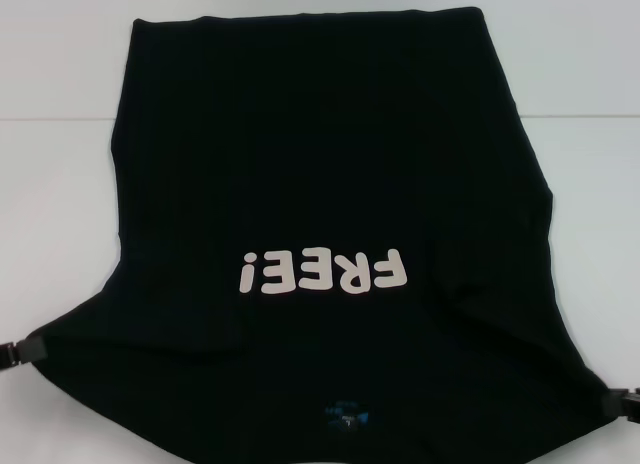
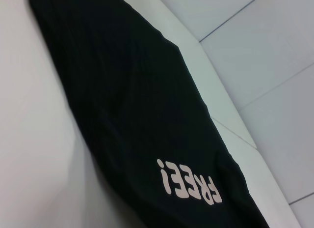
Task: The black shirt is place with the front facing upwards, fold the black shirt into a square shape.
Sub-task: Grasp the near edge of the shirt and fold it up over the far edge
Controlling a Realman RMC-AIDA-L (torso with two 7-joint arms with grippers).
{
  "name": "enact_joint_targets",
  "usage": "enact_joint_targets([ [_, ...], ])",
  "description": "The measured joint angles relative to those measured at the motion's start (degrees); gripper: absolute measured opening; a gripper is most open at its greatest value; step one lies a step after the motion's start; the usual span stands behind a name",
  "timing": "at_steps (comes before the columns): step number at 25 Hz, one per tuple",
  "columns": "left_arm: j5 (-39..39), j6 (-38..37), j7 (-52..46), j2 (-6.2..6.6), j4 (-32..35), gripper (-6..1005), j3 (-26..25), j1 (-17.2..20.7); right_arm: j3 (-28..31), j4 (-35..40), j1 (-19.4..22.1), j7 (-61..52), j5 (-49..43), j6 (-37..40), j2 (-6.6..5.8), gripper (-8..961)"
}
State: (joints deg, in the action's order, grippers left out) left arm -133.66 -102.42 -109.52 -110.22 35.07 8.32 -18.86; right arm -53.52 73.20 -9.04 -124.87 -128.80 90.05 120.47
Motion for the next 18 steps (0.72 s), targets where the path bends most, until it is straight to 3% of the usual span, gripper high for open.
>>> enact_joint_targets([
  [18,-0.6,-4.7,3.8,-2.02,-1.7,6,-1.9,6.5,18.1,-10.8,1.2,14.3,1.7,7.0,-0.42,21],
])
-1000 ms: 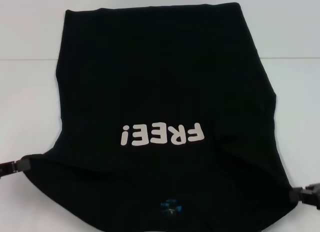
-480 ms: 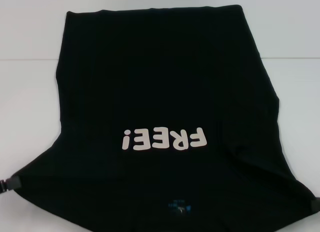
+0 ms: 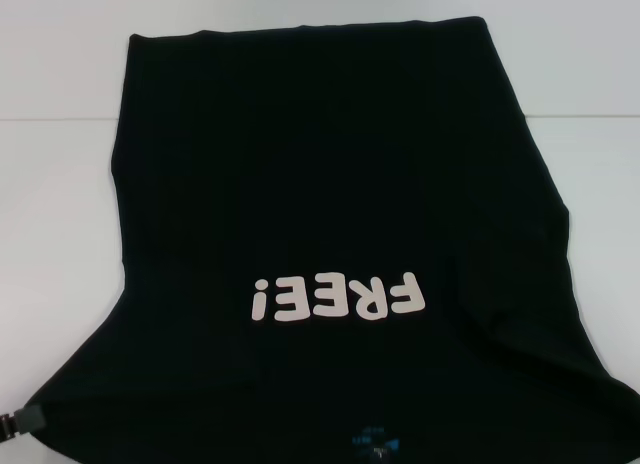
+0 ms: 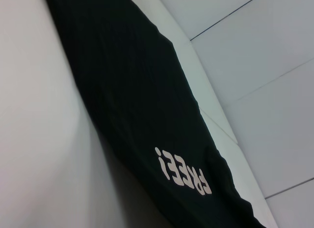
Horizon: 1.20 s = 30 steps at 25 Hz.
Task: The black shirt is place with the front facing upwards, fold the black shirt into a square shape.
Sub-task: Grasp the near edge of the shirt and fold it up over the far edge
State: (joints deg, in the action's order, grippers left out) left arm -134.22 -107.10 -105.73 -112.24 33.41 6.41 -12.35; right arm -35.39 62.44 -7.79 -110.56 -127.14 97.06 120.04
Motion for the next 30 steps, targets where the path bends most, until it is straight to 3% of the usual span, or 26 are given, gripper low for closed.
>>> enact_joint_targets([
  [10,-0.1,-0.4,-0.3,-0.31,-0.1,6,-0.1,1.0,4.4,-0.6,-0.2,0.7,-1.4,3.2,0.15,20],
  [18,0.4,2.4,-2.8,0.63,-1.1,7,-3.0,-8.1,7.8,-0.7,-6.8,-0.2,-1.7,3.6,-0.46,21],
  [22,0.7,7.1,-4.4,1.75,-3.7,7,-3.2,-14.4,8.5,-2.2,-12.8,-1.4,-2.7,1.7,-1.63,21],
  [30,3.9,21.7,-5.0,3.10,-8.0,7,-3.2,-25.4,7.9,-14.2,-25.6,-2.1,-3.7,-9.3,-6.69,20],
])
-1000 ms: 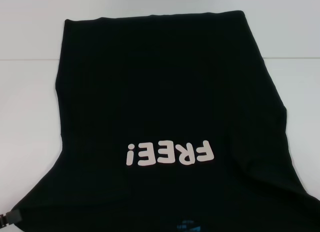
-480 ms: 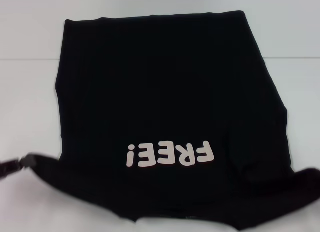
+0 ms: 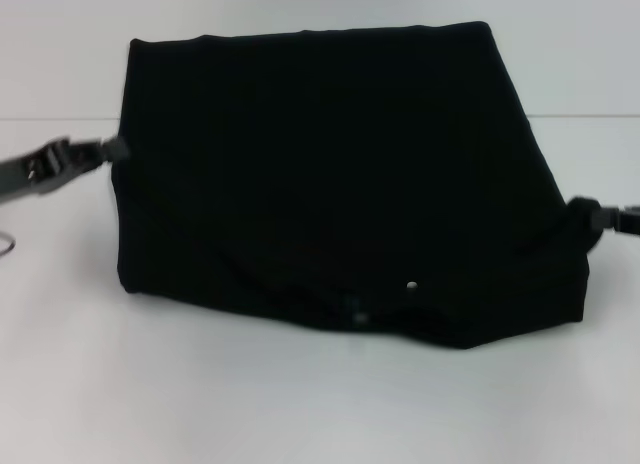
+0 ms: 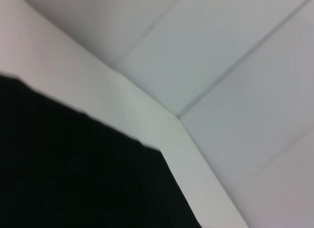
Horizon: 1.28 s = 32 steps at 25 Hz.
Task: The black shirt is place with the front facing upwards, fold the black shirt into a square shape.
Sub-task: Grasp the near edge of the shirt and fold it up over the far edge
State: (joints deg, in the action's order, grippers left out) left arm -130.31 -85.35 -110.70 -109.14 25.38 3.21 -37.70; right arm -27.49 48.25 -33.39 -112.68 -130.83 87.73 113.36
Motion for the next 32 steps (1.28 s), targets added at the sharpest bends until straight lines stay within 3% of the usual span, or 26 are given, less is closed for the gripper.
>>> enact_joint_targets([
  [8,2.9,16.7,2.8,-1.03,-2.3,7,0.6,-5.7,-2.0,-7.7,-9.1,-0.1,-0.7,-15.6,-2.27,20],
  [17,5.6,30.3,8.6,-2.57,-6.2,6,0.7,-10.2,-8.2,-16.3,-17.2,0.5,-0.6,-35.0,-3.32,21],
  [20,6.9,34.5,10.6,-4.44,-6.3,6,0.8,-11.1,-10.0,-19.2,-19.0,1.5,-0.5,-40.3,-3.12,21],
  [25,9.5,37.6,13.3,-5.71,-6.5,6,0.9,-11.2,-10.8,-22.8,-20.2,4.8,0.2,-47.5,-1.98,20],
  [32,10.1,40.0,14.4,-6.01,-7.6,38,1.2,-11.3,-11.0,-26.1,-20.7,8.0,2.0,-51.3,-1.36,47],
])
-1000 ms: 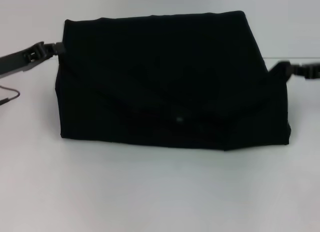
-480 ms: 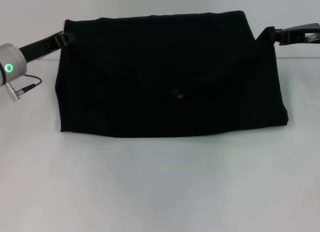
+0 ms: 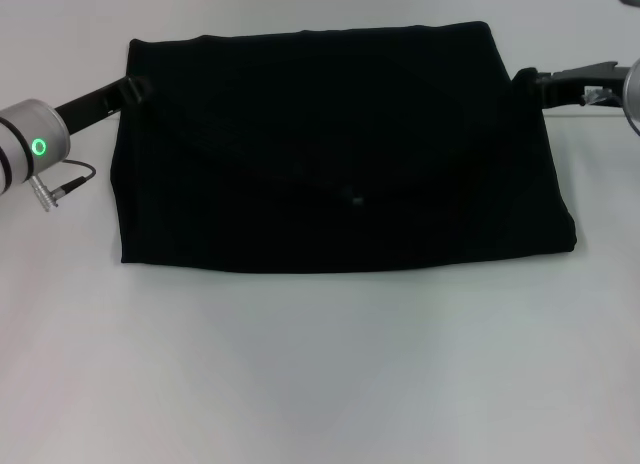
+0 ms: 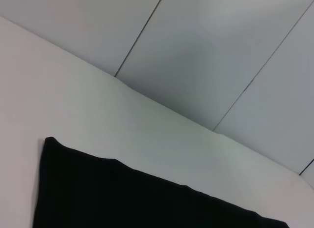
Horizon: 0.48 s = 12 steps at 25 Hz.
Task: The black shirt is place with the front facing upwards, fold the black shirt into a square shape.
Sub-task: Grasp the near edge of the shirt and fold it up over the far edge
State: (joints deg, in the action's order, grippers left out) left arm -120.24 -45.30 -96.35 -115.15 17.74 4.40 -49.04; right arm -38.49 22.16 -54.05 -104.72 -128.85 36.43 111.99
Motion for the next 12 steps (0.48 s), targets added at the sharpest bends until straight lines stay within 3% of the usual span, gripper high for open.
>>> enact_joint_targets([
  [5,0.0,0.3,1.0,-0.81,0.0,76,0.0,0.0,-0.2,-0.1,0.3,1.6,-0.2,-1.7,1.52,66],
  [12,0.0,0.3,1.2,-1.23,0.1,130,1.8,0.1,-2.3,0.2,0.7,1.2,-0.5,-2.4,2.03,93],
])
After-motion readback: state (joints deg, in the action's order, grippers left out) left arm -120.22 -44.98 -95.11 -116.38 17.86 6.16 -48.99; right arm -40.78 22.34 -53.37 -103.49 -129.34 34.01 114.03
